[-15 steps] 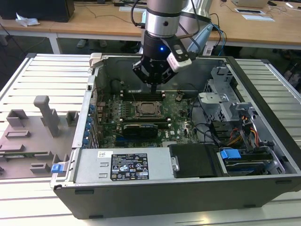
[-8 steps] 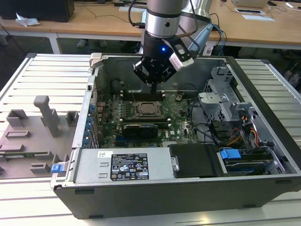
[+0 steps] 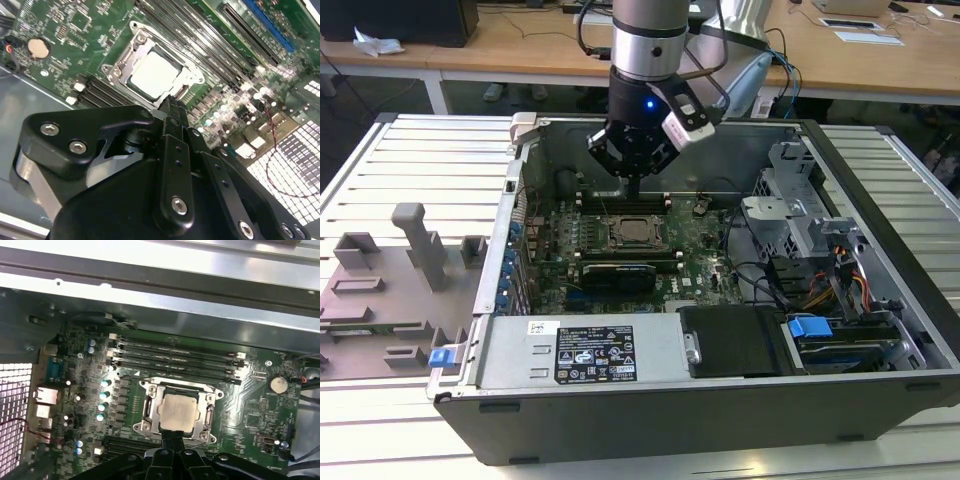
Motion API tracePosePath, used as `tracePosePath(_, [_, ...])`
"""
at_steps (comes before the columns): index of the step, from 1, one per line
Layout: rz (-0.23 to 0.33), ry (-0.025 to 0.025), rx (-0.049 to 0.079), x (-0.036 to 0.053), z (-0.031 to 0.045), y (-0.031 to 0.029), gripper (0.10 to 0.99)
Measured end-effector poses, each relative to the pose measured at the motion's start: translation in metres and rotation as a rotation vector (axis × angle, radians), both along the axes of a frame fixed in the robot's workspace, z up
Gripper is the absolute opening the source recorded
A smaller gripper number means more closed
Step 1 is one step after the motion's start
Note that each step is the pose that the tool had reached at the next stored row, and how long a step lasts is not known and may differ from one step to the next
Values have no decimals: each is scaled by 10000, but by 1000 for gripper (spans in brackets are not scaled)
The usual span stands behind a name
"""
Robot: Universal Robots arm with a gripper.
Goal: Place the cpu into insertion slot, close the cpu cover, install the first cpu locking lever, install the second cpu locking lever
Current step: 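Install the first cpu locking lever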
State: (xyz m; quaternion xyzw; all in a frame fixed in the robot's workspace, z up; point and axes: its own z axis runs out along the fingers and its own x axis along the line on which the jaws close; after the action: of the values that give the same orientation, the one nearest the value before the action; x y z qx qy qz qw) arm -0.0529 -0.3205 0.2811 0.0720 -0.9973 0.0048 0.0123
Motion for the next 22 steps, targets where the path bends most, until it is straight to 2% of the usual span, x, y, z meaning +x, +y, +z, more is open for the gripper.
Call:
tracePosePath(6, [-116,-2,0,-121,-1,4,106])
tracePosePath(11, [-230,-6,16,-278,-13,36,106])
tracePosePath(22, [-250,-6,33,-551,-62,165,106])
